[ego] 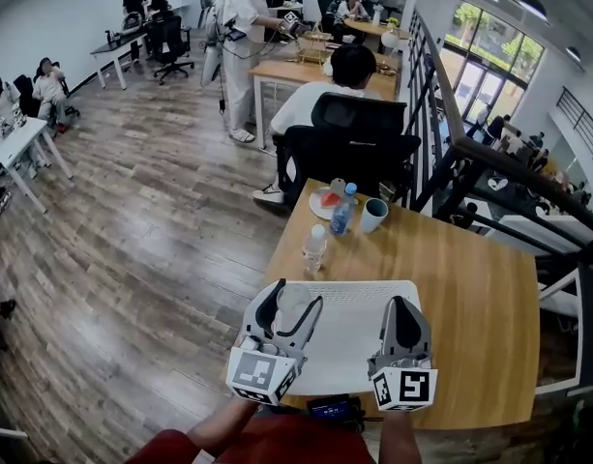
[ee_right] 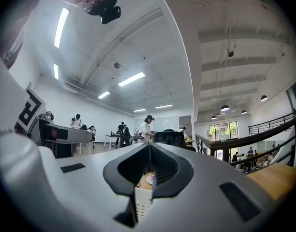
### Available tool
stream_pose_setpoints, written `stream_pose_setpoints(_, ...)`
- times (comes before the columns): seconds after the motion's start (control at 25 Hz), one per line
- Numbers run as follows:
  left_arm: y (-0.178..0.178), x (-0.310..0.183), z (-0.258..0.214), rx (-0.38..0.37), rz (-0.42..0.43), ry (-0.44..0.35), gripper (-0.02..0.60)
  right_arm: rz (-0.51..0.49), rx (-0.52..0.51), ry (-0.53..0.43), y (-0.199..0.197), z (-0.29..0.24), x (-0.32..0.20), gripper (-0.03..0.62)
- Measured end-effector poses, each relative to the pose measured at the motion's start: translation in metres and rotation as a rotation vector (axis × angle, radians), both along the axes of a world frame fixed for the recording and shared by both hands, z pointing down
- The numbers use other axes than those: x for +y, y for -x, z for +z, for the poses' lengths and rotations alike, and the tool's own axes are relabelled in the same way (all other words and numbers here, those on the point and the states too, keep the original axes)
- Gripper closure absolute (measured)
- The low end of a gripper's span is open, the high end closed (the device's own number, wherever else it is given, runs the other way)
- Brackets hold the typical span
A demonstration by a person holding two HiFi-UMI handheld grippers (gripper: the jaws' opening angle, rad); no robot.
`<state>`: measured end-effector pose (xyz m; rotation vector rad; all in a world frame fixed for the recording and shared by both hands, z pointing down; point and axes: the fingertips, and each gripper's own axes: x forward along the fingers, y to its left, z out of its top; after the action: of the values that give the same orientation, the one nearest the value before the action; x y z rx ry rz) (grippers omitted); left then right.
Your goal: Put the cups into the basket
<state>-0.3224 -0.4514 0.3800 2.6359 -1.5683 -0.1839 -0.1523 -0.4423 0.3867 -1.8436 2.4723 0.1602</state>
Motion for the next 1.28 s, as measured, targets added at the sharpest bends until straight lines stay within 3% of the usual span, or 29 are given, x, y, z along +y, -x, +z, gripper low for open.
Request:
stream_pose_setpoints(0.72, -0.082, -0.020, 0.033, -0.077, 0.201, 0.081, 0.293, 0.157, -0.031, 0.005, -0.075, 0.005, 0.024, 0.582)
stream_pose_setpoints(1.28, -0.120, -0.036, 0.069, -0.199, 0.284, 0.137, 0.293, 0.184, -0.040, 0.010, -0.097, 0.007, 0.029, 0.582)
